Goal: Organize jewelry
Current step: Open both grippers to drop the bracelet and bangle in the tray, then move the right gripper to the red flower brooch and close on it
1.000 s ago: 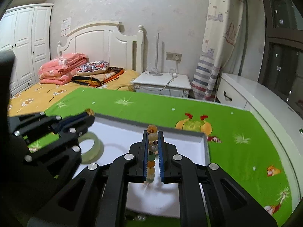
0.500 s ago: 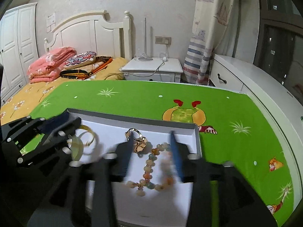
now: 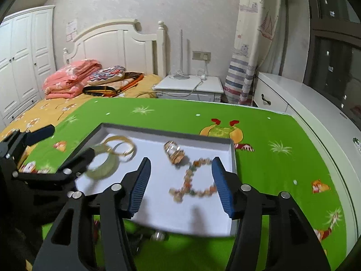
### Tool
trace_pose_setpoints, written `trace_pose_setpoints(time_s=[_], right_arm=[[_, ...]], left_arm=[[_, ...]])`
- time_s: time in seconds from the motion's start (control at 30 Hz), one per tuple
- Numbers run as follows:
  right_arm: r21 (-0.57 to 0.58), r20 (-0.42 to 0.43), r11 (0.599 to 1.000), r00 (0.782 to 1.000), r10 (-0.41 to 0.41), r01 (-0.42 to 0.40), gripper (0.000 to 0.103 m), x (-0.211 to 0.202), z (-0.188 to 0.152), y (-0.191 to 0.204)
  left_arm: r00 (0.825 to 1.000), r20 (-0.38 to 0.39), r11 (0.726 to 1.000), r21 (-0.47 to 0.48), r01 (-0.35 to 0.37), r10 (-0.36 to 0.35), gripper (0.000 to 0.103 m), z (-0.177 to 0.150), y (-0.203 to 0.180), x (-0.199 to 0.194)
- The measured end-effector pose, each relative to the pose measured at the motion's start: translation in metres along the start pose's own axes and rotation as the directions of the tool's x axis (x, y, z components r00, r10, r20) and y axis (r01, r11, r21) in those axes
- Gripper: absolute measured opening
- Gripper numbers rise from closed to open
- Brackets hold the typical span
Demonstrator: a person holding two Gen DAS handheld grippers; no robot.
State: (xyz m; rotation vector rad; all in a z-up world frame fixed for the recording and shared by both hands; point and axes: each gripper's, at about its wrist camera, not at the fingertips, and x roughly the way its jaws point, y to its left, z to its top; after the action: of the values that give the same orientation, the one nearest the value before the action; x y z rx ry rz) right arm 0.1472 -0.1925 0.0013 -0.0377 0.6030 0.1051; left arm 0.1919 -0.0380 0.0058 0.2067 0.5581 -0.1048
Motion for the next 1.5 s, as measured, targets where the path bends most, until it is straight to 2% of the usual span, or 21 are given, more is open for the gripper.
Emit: trace_pose_setpoints(time_s=[0.3, 0.5, 0.6, 0.67, 0.83, 1.13, 1.3, 1.5], right_arm=[[-0.002, 0.012, 0.999, 0.999, 0.035, -0.035, 0.062, -0.054, -0.06, 0.012], [0.037, -0.004, 0.999, 0.999, 0.04, -0.04, 0.063, -0.071, -0.092, 0.005], [0.013, 0.002, 0.999, 0.999, 0.036, -0.036, 0.063, -0.073, -0.101, 0.01], [-0.003, 0.001, 0.999, 0.999, 0.034, -0.034, 0.063, -0.07, -0.102, 0.015], [-0.005, -0.031, 1.0, 0.999, 0.009, -0.009, 0.062, -0.062, -0.104, 0.02], [0.034, -0.069, 0.998, 0.996, -0.058, 0.061, 0.062, -0.069, -0.116, -0.006], [0.026, -0.064, 1.0, 0.998, -0.016, 0.018, 0.062, -0.077, -0.127, -0.005], [0.071, -0.076, 0.997, 0.997, 0.016, -0.011, 0.062, -0.072, -0.13, -0.01]], left_arm=[[0.998, 0.063, 1.0, -0.027, -0.009, 0.011, 0.095, -0.065, 0.025, -0.069], [0.996, 0.09, 0.999, -0.037, -0.022, 0.025, 0.097, -0.103, 0.033, -0.092], [0.996, 0.087, 0.999, -0.04, -0.012, 0.015, 0.097, -0.115, 0.035, -0.094], [0.995, 0.102, 0.998, -0.064, 0.004, 0.002, 0.097, -0.116, 0.04, -0.096], [0.997, 0.072, 0.996, -0.084, 0.033, -0.027, 0.098, -0.114, 0.043, -0.09], [0.997, 0.058, 0.994, -0.095, 0.061, -0.056, 0.098, -0.111, 0.043, -0.082], [0.997, 0.055, 0.992, -0.105, 0.065, -0.059, 0.098, -0.111, 0.045, -0.081], [0.997, 0.057, 0.994, -0.096, 0.058, -0.053, 0.098, -0.112, 0.045, -0.081]])
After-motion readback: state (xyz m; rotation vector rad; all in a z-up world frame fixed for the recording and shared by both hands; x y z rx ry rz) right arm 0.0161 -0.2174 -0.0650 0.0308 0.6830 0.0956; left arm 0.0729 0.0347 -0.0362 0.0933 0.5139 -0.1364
